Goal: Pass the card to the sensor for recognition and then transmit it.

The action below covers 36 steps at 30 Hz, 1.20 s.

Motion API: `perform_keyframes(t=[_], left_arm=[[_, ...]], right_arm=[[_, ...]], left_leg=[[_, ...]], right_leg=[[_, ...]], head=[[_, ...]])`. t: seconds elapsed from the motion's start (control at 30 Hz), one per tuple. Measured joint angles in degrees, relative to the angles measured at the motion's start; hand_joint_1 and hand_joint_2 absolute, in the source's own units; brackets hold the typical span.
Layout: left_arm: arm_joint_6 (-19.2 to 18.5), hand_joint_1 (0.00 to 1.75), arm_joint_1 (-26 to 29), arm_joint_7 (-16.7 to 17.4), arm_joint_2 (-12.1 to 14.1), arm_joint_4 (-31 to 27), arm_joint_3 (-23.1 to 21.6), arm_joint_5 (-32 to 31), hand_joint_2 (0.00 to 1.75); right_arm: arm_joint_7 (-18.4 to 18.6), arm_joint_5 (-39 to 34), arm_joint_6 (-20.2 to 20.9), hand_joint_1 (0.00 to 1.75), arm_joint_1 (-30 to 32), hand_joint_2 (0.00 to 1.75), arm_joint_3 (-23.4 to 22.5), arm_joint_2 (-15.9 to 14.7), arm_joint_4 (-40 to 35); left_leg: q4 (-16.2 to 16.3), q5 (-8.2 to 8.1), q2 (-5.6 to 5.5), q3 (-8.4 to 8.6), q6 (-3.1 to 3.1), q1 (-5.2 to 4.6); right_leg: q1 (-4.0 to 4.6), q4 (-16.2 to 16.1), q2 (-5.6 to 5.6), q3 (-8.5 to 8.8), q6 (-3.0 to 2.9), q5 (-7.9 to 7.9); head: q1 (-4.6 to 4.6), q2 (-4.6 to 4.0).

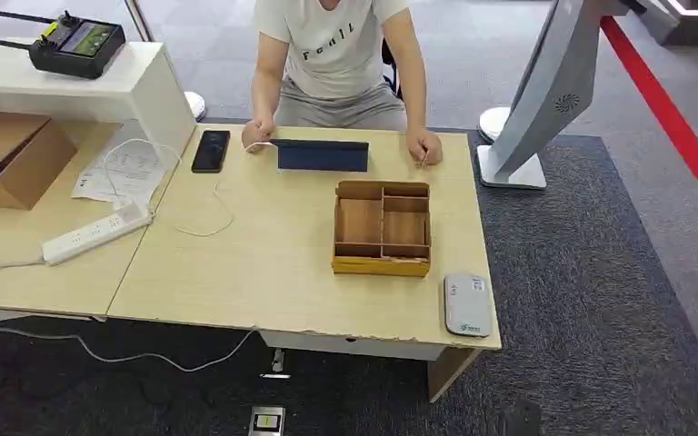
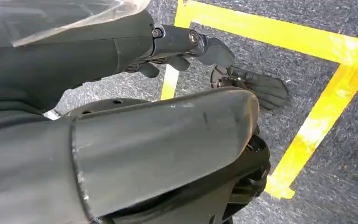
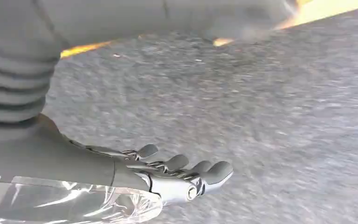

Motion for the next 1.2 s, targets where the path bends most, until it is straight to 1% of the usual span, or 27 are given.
perform_keyframes(t=[0.03, 0.07, 0.1, 0.13, 0.17, 0.2, 0.23, 0.27, 0.3, 0.37, 0.43, 0.6, 0.77, 0.8, 0.83, 0.9, 0.93, 0.97, 1.0, 1.03, 1.07, 1.1, 1.17, 1.2], left_arm=[[-0.24, 0.00, 0.05, 0.11, 0.00, 0.00, 0.00, -0.13, 0.00], [-0.39, 0.00, 0.06, 0.20, 0.04, 0.00, 0.00, -0.48, 0.00], [-0.74, 0.00, 0.04, 0.41, 0.13, 0.00, 0.00, -0.90, 0.00], [-1.03, 0.00, 0.02, 0.65, 0.33, 0.00, 0.00, -1.14, 0.00], [-1.22, 0.00, 0.03, 0.87, 0.44, 0.00, 0.00, -1.42, 0.00], [-1.51, 0.00, 0.05, 1.14, 0.68, 0.00, 0.00, -1.77, 0.00], [-1.81, 0.00, 0.14, 1.22, 0.89, 0.00, 0.00, -2.01, 0.00], [-2.03, 0.00, 0.24, 1.24, 1.20, 0.00, 0.00, -2.05, 0.00], [-2.14, 0.00, 0.35, 1.35, 1.36, 0.00, 0.00, -2.16, 0.00], [-2.21, 0.00, 0.33, 1.40, 1.75, 0.00, 0.00, -2.34, 0.00], [-2.21, 0.00, 0.19, 1.42, 2.03, 0.00, 0.00, -2.40, 0.00], [-2.21, 0.00, 0.20, 1.57, 2.10, 0.00, -0.02, -2.49, 0.00], [-2.21, 0.00, 0.17, 1.57, 2.14, 0.00, 0.00, -2.69, 0.00], [-2.29, 0.00, 0.18, 1.59, 2.19, 0.00, -0.02, -3.06, 0.00], [-2.40, 0.00, 0.18, 1.59, 2.32, 0.00, -0.02, -3.30, 0.00], [-2.89, 0.00, 0.12, 1.62, 2.51, 0.00, -0.02, -3.96, 0.00], [-3.08, 0.00, 0.12, 1.59, 2.82, 0.00, -0.02, -4.20, 0.00], [-3.39, 0.00, 0.14, 1.55, 3.06, 0.00, -0.04, -4.50, 0.00], [-3.59, 0.00, 0.07, 1.42, 3.17, 0.00, -0.07, -4.85, 0.00], [-3.85, 0.00, -0.07, 1.07, 3.37, 0.00, -0.11, -5.05, 0.00], [-3.87, 0.00, -0.19, 0.85, 3.56, 0.00, -0.15, -5.09, 0.00], [-3.87, 0.00, -0.22, 0.70, 3.65, 0.00, -0.24, -5.14, 0.00], [-3.80, 0.00, -0.18, 0.81, 3.98, 0.00, -0.48, -5.24, 0.00], [-3.80, 0.00, -0.14, 1.16, 4.15, -0.02, -0.50, -5.36, 0.00]], right_arm=[[-1.30, 0.15, 0.00, 0.00, -0.29, 1.75, -0.52, 0.11, 0.48], [-1.42, 0.48, -0.02, 0.00, -0.32, 1.75, -0.96, 0.07, 0.61], [0.04, 1.13, -0.02, 0.00, -0.14, 1.75, -1.44, -0.30, 0.55], [3.31, 2.14, -0.04, 0.00, 0.62, 1.75, -1.70, -0.94, -0.45], [7.89, 3.36, -0.07, 0.00, 1.90, 1.75, -1.90, -1.92, -2.33], [13.54, 4.86, -0.04, 0.00, 3.85, 1.75, -2.07, -3.37, -5.00], [19.42, 6.16, 0.15, 0.00, 6.16, 1.75, -2.64, -5.52, -8.71], [23.21, 6.82, 0.70, 0.00, 7.73, 1.75, -3.19, -7.53, -11.21], [25.46, 7.41, 1.53, 0.00, 8.68, 1.75, -3.65, -9.48, -13.07], [27.26, 8.85, 2.32, 0.00, 10.18, 1.75, -4.74, -12.43, -16.69], [28.05, 10.71, 2.34, 0.00, 11.24, 1.75, -5.97, -14.45, -20.42], [28.57, 11.87, 2.32, 0.00, 12.95, 1.75, -7.73, -15.93, -26.21], [28.84, 11.96, 2.29, 0.00, 13.84, 1.75, -9.16, -17.01, -30.08], [29.88, 12.15, 2.86, 0.00, 13.63, 1.75, -9.39, -17.70, -30.66], [31.38, 12.50, 4.40, 0.00, 13.02, 1.75, -9.66, -18.87, -31.24], [34.00, 13.42, 7.07, 0.00, 10.60, 1.75, -10.12, -22.46, -32.11], [36.41, 14.22, 9.43, 0.00, 8.44, 1.75, -10.29, -24.80, -32.37], [38.13, 15.02, 11.81, 0.00, 5.75, 1.75, -10.27, -26.81, -32.31], [38.83, 16.09, 14.39, 0.00, 2.88, 1.75, -10.18, -28.95, -32.22], [38.52, 17.24, 16.21, 0.00, 0.00, 1.75, -10.14, -31.01, -32.11], [37.95, 18.29, 17.18, 0.00, -2.72, 1.75, -10.10, -32.76, -32.07], [37.91, 19.08, 17.35, 0.00, -4.97, 1.75, -10.03, -33.75, -32.07], [39.22, 20.13, 16.18, 0.00, -8.52, 1.75, -9.53, -35.84, -32.02], [39.09, 20.07, 15.63, 0.00, -9.96, 1.75, -9.27, -36.69, -31.68]], left_leg=[[0.00, 0.00, 0.03, 0.00, 0.00, 0.01], [0.00, 0.00, 0.05, 0.00, 0.00, 0.01], [0.00, -0.01, 0.04, 0.03, 0.00, 0.00], [0.01, -0.01, -0.02, 0.03, 0.00, 0.00], [0.01, -0.04, -0.10, 0.03, 0.03, -0.03], [0.01, -0.06, -0.26, 0.02, 0.05, -0.07], [0.01, -0.07, -0.40, -0.01, 0.06, -0.14], [0.01, -0.11, -0.45, -0.03, 0.11, -0.18], [0.00, -0.12, -0.40, -0.04, 0.10, -0.23], [0.01, -0.22, -0.19, 0.06, 0.14, -0.25], [0.01, -0.24, -0.18, 0.15, 0.16, -0.25], [0.01, -0.22, -0.18, 0.25, 0.14, -0.22], [0.01, -0.22, -0.18, 0.25, 0.14, -0.20], [0.01, -0.22, -0.19, 0.20, 0.14, -0.23], [0.01, -0.22, -0.18, 0.19, 0.14, -0.29], [0.00, -0.19, -0.02, 0.21, 0.19, -0.42], [0.01, -0.18, 0.12, 0.21, 0.20, -0.41], [0.03, -0.18, 0.31, 0.21, 0.22, -0.49], [0.04, -0.11, 0.45, 0.22, 0.33, -0.59], [0.04, -0.08, 0.49, 0.22, 0.38, -0.64], [0.06, -0.03, 0.50, 0.25, 0.46, -0.63], [0.09, 0.01, 0.45, 0.26, 0.50, -0.62], [0.11, 0.03, 0.25, 0.22, 0.52, -0.64], [0.11, 0.05, 0.19, 0.17, 0.51, -0.64]], right_leg=[[0.02, 0.00, 0.00, 0.00, 0.00, 0.00], [0.02, 0.00, 0.00, 0.01, 0.00, 0.00], [0.01, -0.01, 0.01, 0.02, 0.00, 0.00], [0.00, -0.02, -0.01, 0.04, 0.02, -0.02], [-0.03, -0.03, -0.07, 0.09, 0.06, -0.04], [-0.08, -0.03, -0.20, 0.16, 0.11, -0.09], [-0.14, -0.03, -0.29, 0.25, 0.20, -0.17], [-0.18, -0.03, -0.30, 0.24, 0.20, -0.17], [-0.22, -0.02, -0.25, 0.20, 0.20, -0.16], [-0.24, -0.04, -0.06, 0.21, 0.21, -0.16], [-0.24, -0.07, -0.06, 0.25, 0.21, -0.16], [-0.22, -0.04, -0.08, 0.31, 0.20, -0.17], [-0.20, -0.03, -0.07, 0.34, 0.20, -0.17], [-0.21, -0.02, -0.07, 0.37, 0.20, -0.16], [-0.28, 0.00, -0.07, 0.34, 0.21, -0.16], [-0.43, 0.01, 0.06, 0.34, 0.26, -0.12], [-0.41, 0.02, 0.15, 0.32, 0.35, -0.05], [-0.50, 0.01, 0.37, 0.19, 0.39, 0.06], [-0.64, 0.03, 0.51, 0.08, 0.44, 0.11], [-0.69, 0.04, 0.54, 0.06, 0.46, 0.12], [-0.65, 0.00, 0.52, 0.09, 0.51, 0.16], [-0.63, -0.02, 0.46, 0.10, 0.52, 0.16], [-0.65, -0.01, 0.27, 0.14, 0.54, 0.17], [-0.65, 0.00, 0.19, 0.13, 0.54, 0.16]], head=[[0.04, 0.00], [0.02, 0.00], [0.04, 0.00], [0.04, 0.00], [0.00, 0.00], [0.02, 0.00], [0.04, 0.00], [0.07, 0.00], [0.04, 0.00], [0.04, 0.00], [0.04, 0.00], [0.04, 0.00], [0.02, 0.00], [0.02, 0.00], [0.00, 0.00], [-0.02, 0.00], [0.13, 0.00], [0.07, 0.00], [0.00, 0.00], [0.02, 0.00], [0.04, 0.00], [0.09, 0.00], [0.02, 0.00], [0.04, 0.00]])
